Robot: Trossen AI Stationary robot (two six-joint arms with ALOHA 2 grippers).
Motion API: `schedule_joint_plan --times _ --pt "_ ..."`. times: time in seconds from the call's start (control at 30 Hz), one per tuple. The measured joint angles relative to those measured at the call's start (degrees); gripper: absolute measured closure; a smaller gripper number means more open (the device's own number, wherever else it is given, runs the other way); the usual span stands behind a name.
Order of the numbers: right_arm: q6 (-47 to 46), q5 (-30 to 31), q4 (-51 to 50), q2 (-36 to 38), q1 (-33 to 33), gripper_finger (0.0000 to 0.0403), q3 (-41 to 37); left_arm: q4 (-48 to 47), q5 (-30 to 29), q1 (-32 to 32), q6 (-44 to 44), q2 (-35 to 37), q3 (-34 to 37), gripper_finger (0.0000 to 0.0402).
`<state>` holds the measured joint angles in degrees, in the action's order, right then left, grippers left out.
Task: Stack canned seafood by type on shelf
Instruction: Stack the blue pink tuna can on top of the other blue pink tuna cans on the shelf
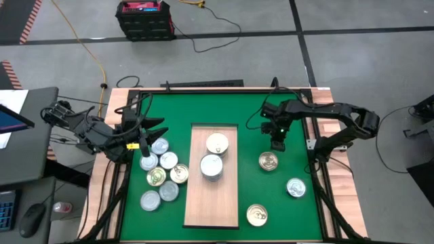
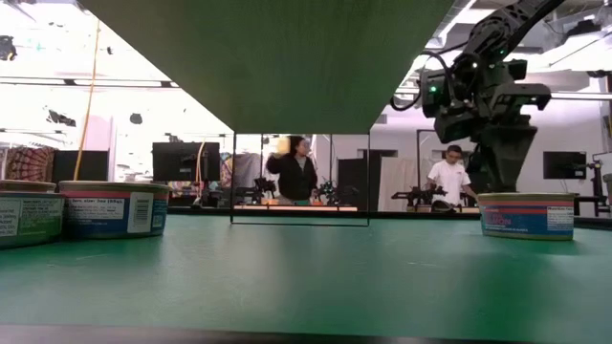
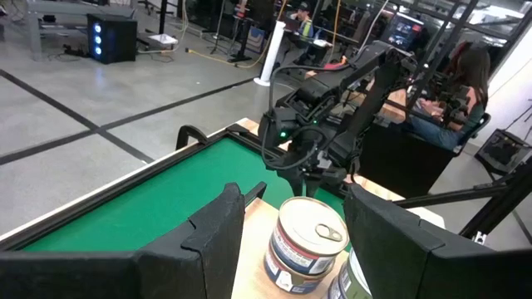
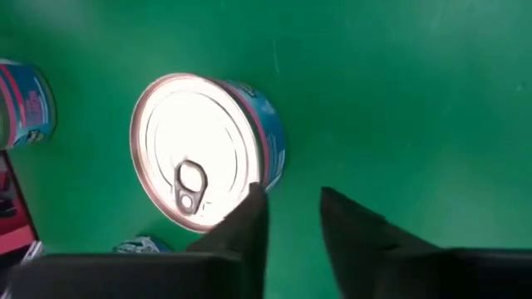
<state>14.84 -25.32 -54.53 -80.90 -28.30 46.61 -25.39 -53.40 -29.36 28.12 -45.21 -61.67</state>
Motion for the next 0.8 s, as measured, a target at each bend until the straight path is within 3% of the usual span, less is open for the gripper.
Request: schedule_joint_plan --times 0.1,0.2,0.57,0.8 --pt "2.09 0.0 0.2 0.0 -0.03 0.0222 0.0 0.0 0.02 0.42 0.53 0.0 0.0 0.0203" --pt "2.57 -0.35 0.72 0.0 -0.48 0.0211 0.0 -0.02 0.02 0.89 1.56 0.0 0.0 0.0203" --pt "0.77 -1.73 3.53 0.04 1.65 0.0294 -3.73 -0.02 0.04 1.49 1.68 0.0 0.0 0.0203" --pt "-0.95 -0.84 3.41 0.04 1.86 0.0305 -3.72 -0.04 0.06 1.49 2.07 0.0 0.0 0.0203"
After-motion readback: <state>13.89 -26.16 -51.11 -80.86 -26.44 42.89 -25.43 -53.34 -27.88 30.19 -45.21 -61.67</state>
